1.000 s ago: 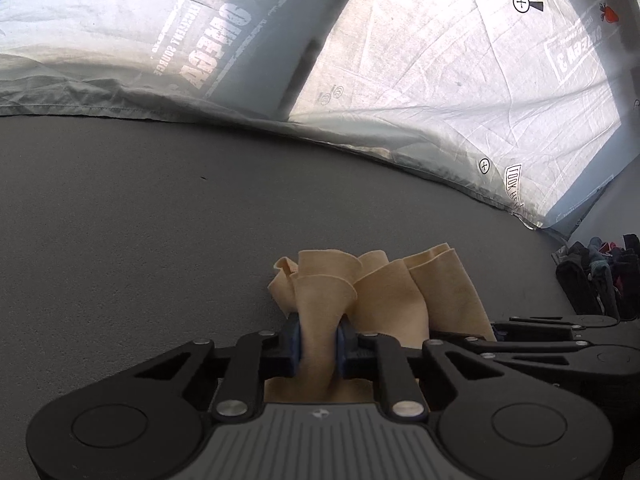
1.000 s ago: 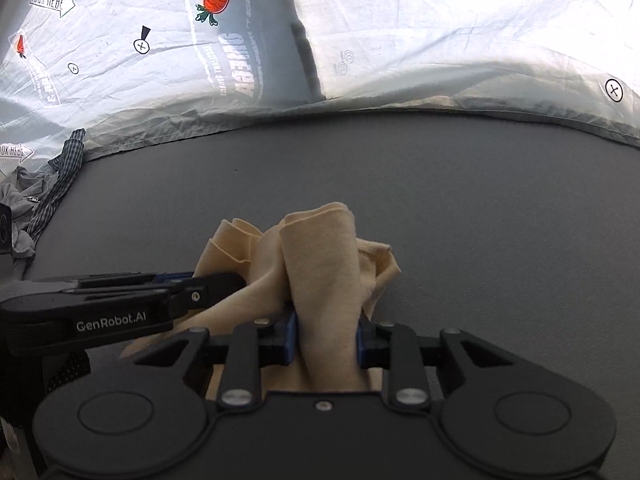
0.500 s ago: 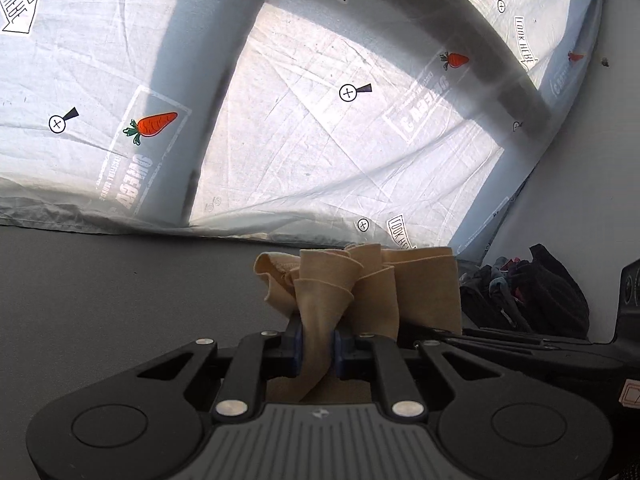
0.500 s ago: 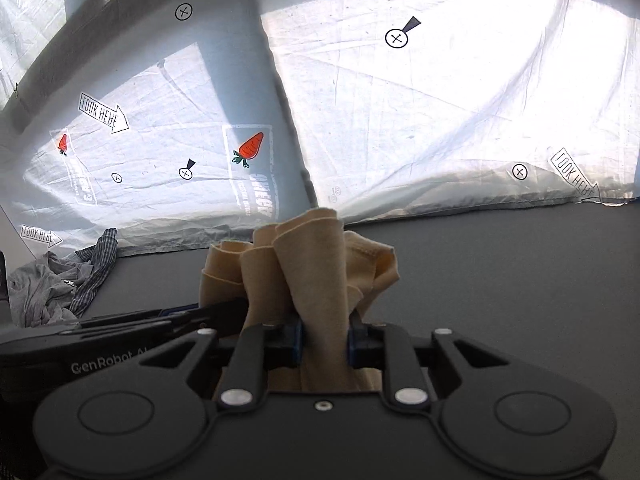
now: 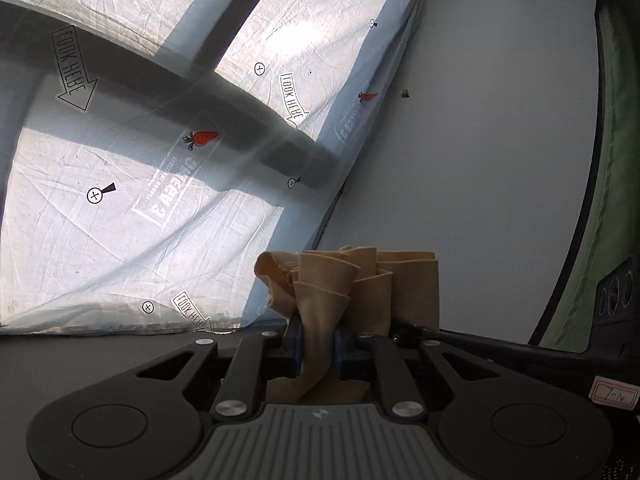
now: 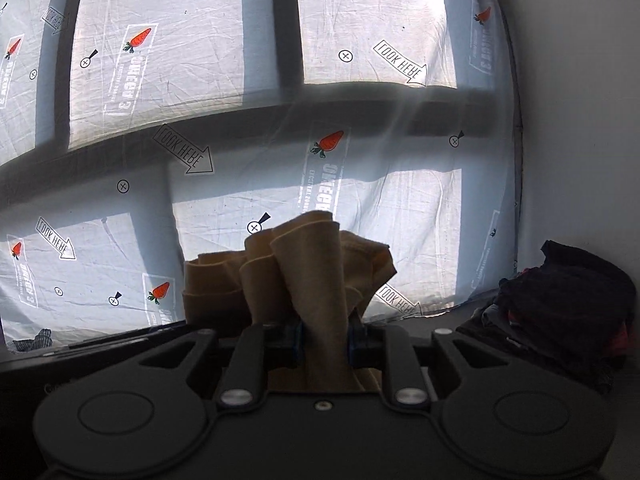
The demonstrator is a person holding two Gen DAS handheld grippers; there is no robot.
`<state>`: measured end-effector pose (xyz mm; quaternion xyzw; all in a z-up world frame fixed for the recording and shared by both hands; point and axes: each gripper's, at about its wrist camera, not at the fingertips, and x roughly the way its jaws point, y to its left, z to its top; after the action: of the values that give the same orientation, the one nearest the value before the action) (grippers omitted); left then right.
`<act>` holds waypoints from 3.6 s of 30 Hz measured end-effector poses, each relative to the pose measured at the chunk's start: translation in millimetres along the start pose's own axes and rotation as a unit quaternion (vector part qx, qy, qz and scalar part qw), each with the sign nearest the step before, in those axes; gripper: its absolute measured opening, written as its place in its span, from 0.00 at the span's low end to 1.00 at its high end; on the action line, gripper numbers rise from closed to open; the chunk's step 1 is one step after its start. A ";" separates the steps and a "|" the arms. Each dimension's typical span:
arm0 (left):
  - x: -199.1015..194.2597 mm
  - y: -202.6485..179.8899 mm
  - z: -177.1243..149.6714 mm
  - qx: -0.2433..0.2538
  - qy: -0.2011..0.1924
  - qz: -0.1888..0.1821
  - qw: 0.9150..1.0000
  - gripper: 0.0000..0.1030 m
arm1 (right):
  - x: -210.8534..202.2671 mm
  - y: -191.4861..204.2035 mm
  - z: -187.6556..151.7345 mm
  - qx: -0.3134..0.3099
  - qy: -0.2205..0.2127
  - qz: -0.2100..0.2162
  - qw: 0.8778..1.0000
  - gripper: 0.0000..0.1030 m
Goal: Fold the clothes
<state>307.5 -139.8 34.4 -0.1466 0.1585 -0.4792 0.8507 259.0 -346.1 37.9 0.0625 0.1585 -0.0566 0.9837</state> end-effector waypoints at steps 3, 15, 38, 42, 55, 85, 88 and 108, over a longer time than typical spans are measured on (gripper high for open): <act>34.3 -36.3 -15.7 0.000 0.004 -0.020 1.000 0.15 | -27.4 -34.4 8.3 0.003 -0.022 -0.030 0.999 0.20; 250.9 -174.3 -57.2 -0.039 -0.003 -0.002 0.999 0.15 | -44.4 -305.5 52.5 -0.013 -0.061 0.007 0.998 0.20; 523.7 22.1 -73.9 -0.139 0.116 0.158 0.971 0.22 | 307.7 -458.1 72.6 -0.074 0.103 -0.028 0.992 0.33; 516.7 30.1 -88.3 -0.133 0.108 0.148 0.974 0.33 | 318.4 -451.0 66.6 -0.111 0.116 -0.046 0.986 0.38; 404.1 -10.9 -30.7 0.001 0.044 0.243 0.969 0.93 | 255.4 -417.1 99.6 -0.181 0.038 -0.092 0.979 0.89; -91.6 -155.5 -95.7 0.044 0.004 0.432 0.901 1.00 | -114.1 -56.8 -37.2 -0.068 -0.007 0.050 0.996 1.00; -146.1 -150.3 -104.2 0.043 0.011 0.433 0.900 1.00 | -142.1 -12.3 -57.8 -0.048 0.017 0.044 0.998 1.00; -344.4 -179.1 -153.1 -0.011 0.051 0.468 0.882 1.00 | -308.2 137.6 -149.9 -0.060 0.114 0.056 0.990 1.00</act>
<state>-61.9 52.9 12.0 -0.0401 0.2568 -0.0307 0.9652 -59.3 -161.1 9.5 0.0183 0.2686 0.0152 0.9629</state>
